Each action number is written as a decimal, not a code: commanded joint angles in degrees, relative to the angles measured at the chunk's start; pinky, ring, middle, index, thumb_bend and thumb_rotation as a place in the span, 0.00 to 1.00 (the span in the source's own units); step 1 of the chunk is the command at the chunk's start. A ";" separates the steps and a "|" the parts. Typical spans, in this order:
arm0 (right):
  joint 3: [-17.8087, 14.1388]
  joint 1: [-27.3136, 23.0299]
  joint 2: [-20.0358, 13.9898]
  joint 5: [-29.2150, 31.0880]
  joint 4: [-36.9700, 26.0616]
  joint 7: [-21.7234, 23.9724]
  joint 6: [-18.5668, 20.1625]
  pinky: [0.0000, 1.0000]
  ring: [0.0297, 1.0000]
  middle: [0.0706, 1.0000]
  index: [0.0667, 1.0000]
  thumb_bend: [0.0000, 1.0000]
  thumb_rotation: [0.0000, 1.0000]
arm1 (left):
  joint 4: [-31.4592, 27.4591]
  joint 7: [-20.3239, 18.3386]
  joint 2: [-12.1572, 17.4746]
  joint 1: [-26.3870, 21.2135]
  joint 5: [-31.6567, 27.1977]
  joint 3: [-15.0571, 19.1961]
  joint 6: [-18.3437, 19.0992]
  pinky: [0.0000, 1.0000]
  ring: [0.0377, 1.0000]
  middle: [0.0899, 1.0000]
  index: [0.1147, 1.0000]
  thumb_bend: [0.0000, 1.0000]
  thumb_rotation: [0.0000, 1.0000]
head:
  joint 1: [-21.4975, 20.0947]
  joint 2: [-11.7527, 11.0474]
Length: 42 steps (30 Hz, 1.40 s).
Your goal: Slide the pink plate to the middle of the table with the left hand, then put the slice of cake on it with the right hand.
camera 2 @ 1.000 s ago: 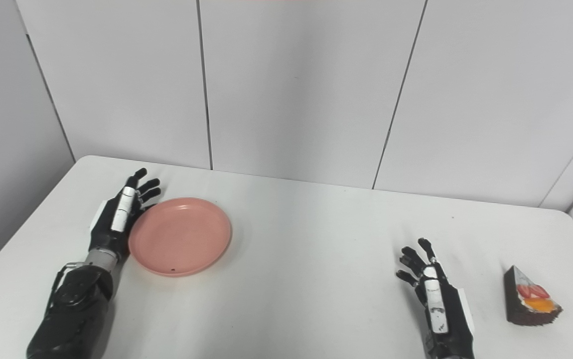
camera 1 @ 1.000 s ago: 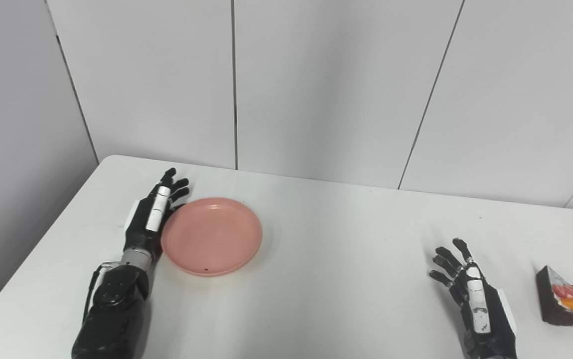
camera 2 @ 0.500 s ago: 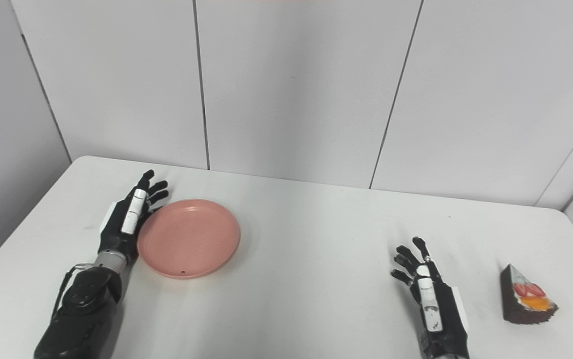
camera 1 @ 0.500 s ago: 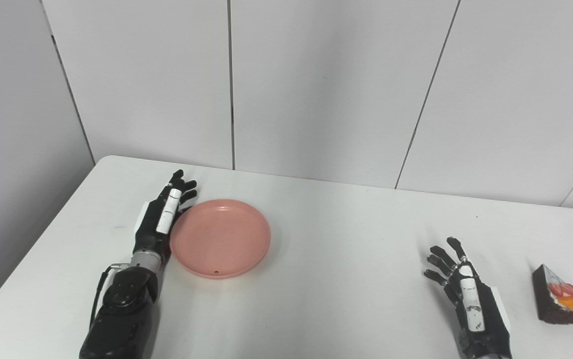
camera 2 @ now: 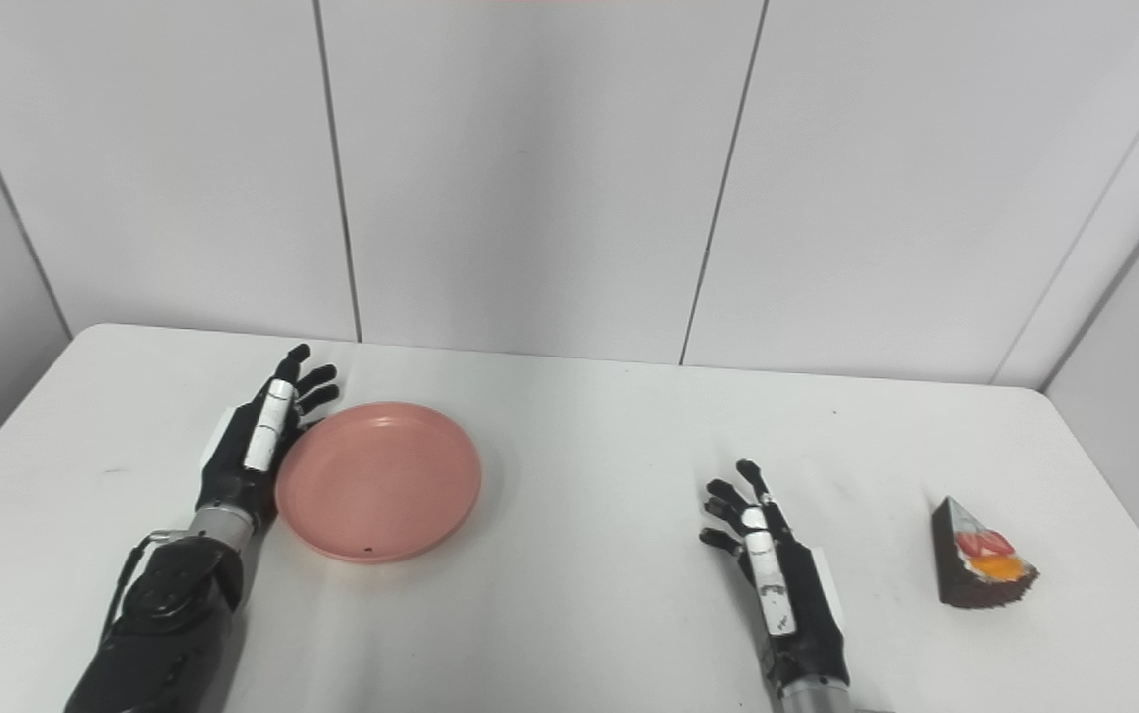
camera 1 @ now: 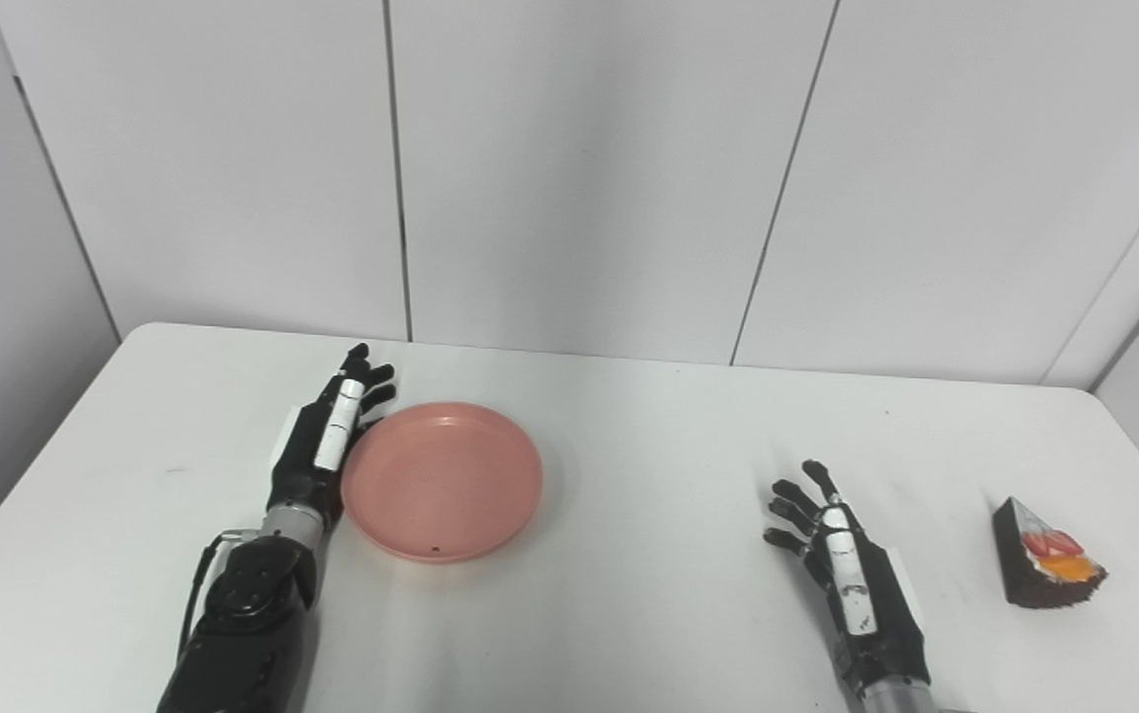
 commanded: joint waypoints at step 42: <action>4.65 1.87 0.95 -10.80 2.12 -7.69 -6.53 0.68 0.80 0.83 0.93 0.68 0.98 | 3.96 -3.57 -9.94 0.55 -0.80 -1.36 -1.23 0.79 0.88 0.85 0.91 0.81 0.86 | -9.81 -0.18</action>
